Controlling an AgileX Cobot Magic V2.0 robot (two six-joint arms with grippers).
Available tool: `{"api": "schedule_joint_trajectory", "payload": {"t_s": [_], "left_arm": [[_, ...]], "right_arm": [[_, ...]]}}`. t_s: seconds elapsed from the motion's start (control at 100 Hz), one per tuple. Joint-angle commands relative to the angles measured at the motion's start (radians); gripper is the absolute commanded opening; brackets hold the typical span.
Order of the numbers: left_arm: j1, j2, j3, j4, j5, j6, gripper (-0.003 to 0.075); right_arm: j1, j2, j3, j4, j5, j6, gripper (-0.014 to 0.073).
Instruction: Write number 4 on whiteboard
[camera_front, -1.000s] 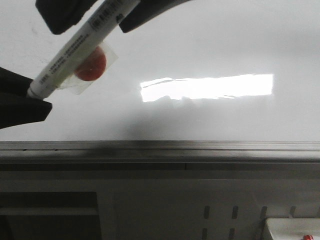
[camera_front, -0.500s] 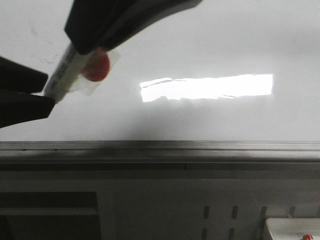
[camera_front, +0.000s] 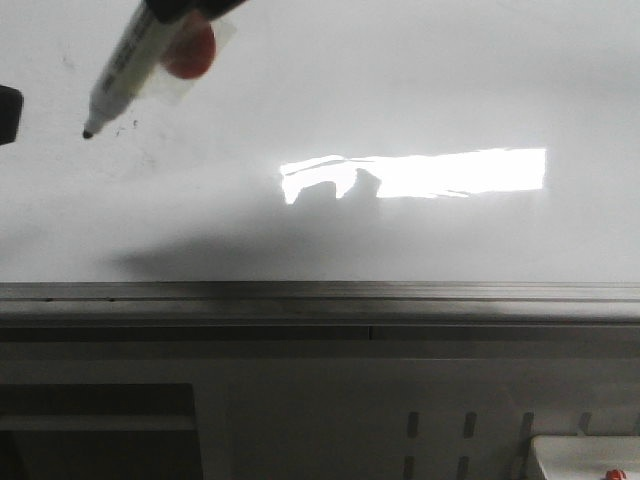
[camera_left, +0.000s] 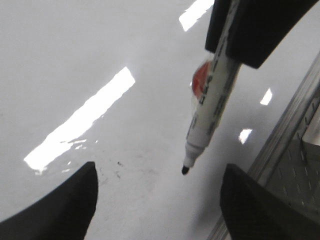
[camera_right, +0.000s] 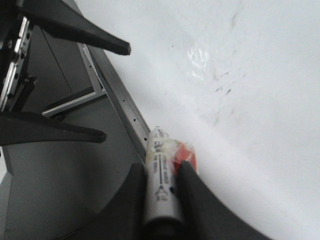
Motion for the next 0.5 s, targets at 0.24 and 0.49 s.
{"api": "schedule_joint_trajectory", "payload": {"t_s": [0.24,0.49], "left_arm": [[0.005,-0.045,-0.032,-0.188,-0.038,-0.003,0.047],[0.005,-0.045,-0.032,-0.233,-0.089,-0.003,0.0417]], "right_arm": [[-0.099,0.062,-0.183,-0.025,0.033,-0.013,-0.0064],[-0.117,0.145,-0.243,-0.093,-0.01,-0.013,-0.0064]]}}
